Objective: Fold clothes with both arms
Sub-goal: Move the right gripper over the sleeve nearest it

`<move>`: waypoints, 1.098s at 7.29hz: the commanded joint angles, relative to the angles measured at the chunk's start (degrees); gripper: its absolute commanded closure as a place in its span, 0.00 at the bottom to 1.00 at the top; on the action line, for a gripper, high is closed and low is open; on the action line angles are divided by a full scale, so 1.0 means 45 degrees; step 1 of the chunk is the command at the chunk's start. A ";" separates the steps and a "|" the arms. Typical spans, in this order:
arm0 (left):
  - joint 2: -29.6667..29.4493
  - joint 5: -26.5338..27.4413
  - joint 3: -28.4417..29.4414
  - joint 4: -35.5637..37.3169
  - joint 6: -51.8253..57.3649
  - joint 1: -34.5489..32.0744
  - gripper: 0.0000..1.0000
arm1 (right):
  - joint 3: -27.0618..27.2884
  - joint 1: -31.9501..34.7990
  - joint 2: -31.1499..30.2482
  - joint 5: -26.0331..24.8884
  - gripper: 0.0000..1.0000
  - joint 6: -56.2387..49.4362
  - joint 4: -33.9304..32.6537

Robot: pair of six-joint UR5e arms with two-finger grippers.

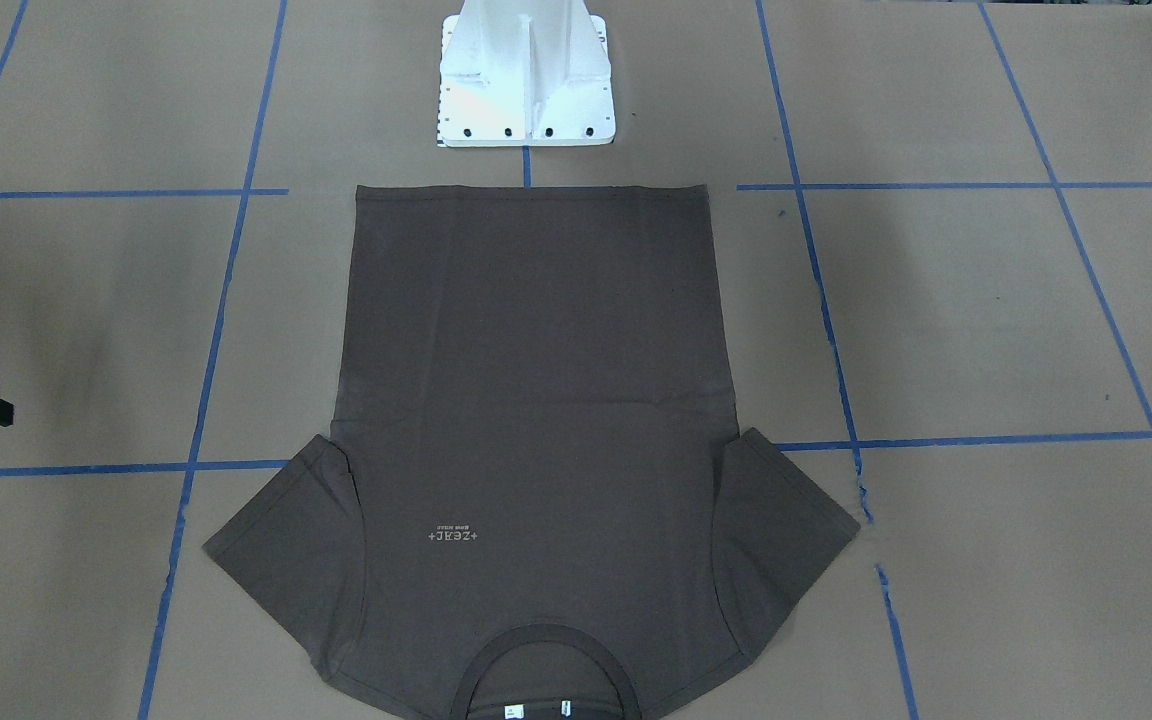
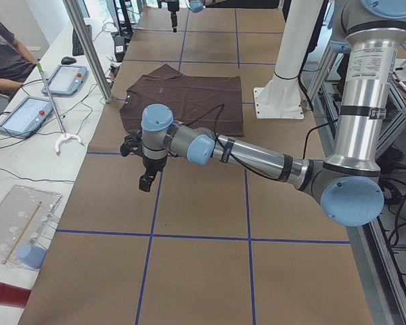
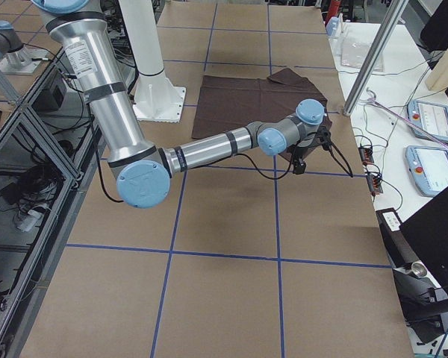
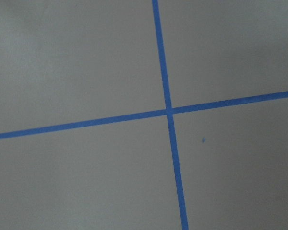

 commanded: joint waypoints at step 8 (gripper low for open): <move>-0.0413 -0.0103 -0.0043 -0.0096 -0.0582 0.0239 0.00 | -0.4801 -0.2793 0.2967 -0.3183 0.07 0.4243 0.2973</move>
